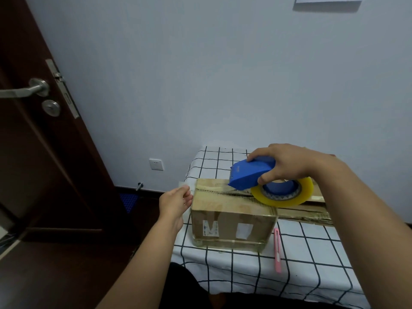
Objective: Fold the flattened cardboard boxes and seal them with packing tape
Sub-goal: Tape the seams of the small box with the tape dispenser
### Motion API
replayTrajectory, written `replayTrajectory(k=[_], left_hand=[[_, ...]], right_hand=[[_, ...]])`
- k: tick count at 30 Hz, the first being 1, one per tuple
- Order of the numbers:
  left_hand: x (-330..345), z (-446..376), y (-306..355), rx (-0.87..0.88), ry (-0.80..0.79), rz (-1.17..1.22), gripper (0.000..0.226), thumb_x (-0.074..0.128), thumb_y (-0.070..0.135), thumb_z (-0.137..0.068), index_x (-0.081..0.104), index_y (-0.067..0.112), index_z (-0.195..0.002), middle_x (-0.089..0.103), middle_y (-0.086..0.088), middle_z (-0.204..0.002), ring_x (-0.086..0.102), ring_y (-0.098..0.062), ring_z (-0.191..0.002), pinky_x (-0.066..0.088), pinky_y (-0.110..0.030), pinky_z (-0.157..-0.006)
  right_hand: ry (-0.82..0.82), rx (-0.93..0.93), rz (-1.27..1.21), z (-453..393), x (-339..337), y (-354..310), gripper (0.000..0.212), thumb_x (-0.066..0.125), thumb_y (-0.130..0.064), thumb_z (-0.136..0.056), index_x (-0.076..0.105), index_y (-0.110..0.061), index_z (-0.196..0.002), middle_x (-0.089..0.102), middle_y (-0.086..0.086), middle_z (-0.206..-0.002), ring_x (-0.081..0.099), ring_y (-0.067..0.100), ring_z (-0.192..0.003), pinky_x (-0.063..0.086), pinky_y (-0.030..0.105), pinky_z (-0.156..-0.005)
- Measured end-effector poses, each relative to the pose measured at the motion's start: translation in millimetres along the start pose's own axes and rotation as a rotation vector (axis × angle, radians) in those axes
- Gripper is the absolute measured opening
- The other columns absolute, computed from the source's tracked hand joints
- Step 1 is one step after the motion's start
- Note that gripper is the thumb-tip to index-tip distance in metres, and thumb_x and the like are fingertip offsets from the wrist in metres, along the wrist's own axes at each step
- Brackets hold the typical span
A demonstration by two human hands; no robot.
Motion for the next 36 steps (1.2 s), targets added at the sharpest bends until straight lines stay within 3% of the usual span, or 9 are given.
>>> replayTrajectory(k=[4,8,11,14,16,19,27,30,36], left_hand=[[0.2,1.0,-7.3,-0.024,0.004,-0.033,0.01,0.064,0.009,-0.093,0.068,0.001,-0.089,0.065,-0.008,-0.078,0.06,-0.012,-0.066,0.052,-0.024,-0.066],[4.6,2.7,-13.7,-0.038,-0.024,-0.148,0.021,0.064,0.007,-0.09,0.062,0.005,-0.069,0.052,0.0,-0.051,0.041,-0.005,-0.037,0.035,-0.017,-0.039],[1.3,-2.0,-19.3,-0.017,0.001,-0.26,0.004,0.067,0.01,-0.085,0.064,0.006,-0.087,0.065,-0.007,-0.083,0.058,-0.015,-0.067,0.047,-0.027,-0.061],[-7.1,12.0,9.1,0.227,0.131,-0.372,0.034,0.062,0.023,-0.094,0.059,0.014,-0.127,0.063,-0.001,-0.119,0.058,-0.016,-0.104,0.047,-0.03,-0.085],[14.9,30.2,23.4,0.371,-0.01,-0.469,0.048,0.06,0.04,-0.095,0.051,0.022,-0.138,0.058,0.002,-0.132,0.056,-0.013,-0.112,0.05,-0.03,-0.09],[50.3,48.3,10.3,0.413,-0.303,-0.798,0.067,0.069,0.058,-0.082,0.039,0.041,-0.138,0.053,0.018,-0.133,0.055,-0.004,-0.113,0.05,-0.019,-0.087],[52.7,46.0,22.4,0.523,-0.365,-1.025,0.087,0.069,0.053,-0.083,0.026,0.028,-0.154,0.049,0.01,-0.14,0.049,-0.006,-0.115,0.037,-0.012,-0.084],[62.4,50.3,14.2,0.529,-0.521,-1.138,0.113,0.079,0.061,-0.068,0.01,0.039,-0.155,0.031,0.013,-0.153,0.039,-0.007,-0.128,0.038,-0.021,-0.099],[62.7,44.5,17.7,0.582,-0.547,-1.206,0.109,0.076,0.057,-0.073,0.009,0.033,-0.156,0.024,0.011,-0.159,0.034,-0.01,-0.137,0.037,-0.028,-0.108]], right_hand=[[0.001,-0.001,0.004,1.1,-0.2,-0.7,0.055,0.072,-0.043,-0.084,0.047,-0.046,-0.132,0.05,-0.004,-0.114,0.051,0.017,-0.098,0.038,0.03,-0.08],[0.004,0.0,0.009,-0.1,-0.4,-1.9,0.055,0.072,-0.043,-0.084,0.046,-0.046,-0.132,0.05,-0.003,-0.114,0.05,0.017,-0.098,0.036,0.03,-0.079],[0.005,0.002,0.029,-0.5,0.1,-1.9,0.055,0.072,-0.044,-0.084,0.046,-0.047,-0.132,0.05,-0.003,-0.114,0.05,0.017,-0.099,0.036,0.03,-0.079],[0.009,-0.003,0.034,0.3,0.1,-2.8,0.055,0.071,-0.044,-0.084,0.046,-0.046,-0.133,0.049,-0.005,-0.112,0.049,0.017,-0.098,0.035,0.029,-0.078],[0.011,-0.008,0.034,0.1,0.0,-3.5,0.055,0.071,-0.043,-0.085,0.046,-0.045,-0.134,0.047,-0.006,-0.109,0.049,0.016,-0.097,0.035,0.029,-0.078],[0.015,-0.018,0.028,-0.8,-0.3,-3.7,0.056,0.071,-0.043,-0.084,0.046,-0.044,-0.134,0.047,-0.007,-0.107,0.049,0.016,-0.096,0.035,0.029,-0.078],[0.037,-0.034,0.001,0.1,-2.6,1.6,0.056,0.072,-0.045,-0.083,0.048,-0.045,-0.133,0.04,-0.021,-0.094,0.051,0.017,-0.097,0.04,0.031,-0.08],[0.043,-0.033,0.006,1.5,-2.5,2.6,0.055,0.072,-0.046,-0.083,0.049,-0.045,-0.133,0.041,-0.021,-0.094,0.051,0.017,-0.097,0.04,0.031,-0.079],[0.049,-0.043,0.006,2.6,-4.5,0.4,0.057,0.072,-0.048,-0.081,0.049,-0.045,-0.134,0.041,-0.024,-0.092,0.051,0.015,-0.096,0.043,0.031,-0.08]])
Point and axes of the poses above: each hand's wrist, its own z-axis away from the middle knuckle, its own x-axis out of the palm, y = z × x, the point moved 10 cm from there along -z, towards the middle knuckle
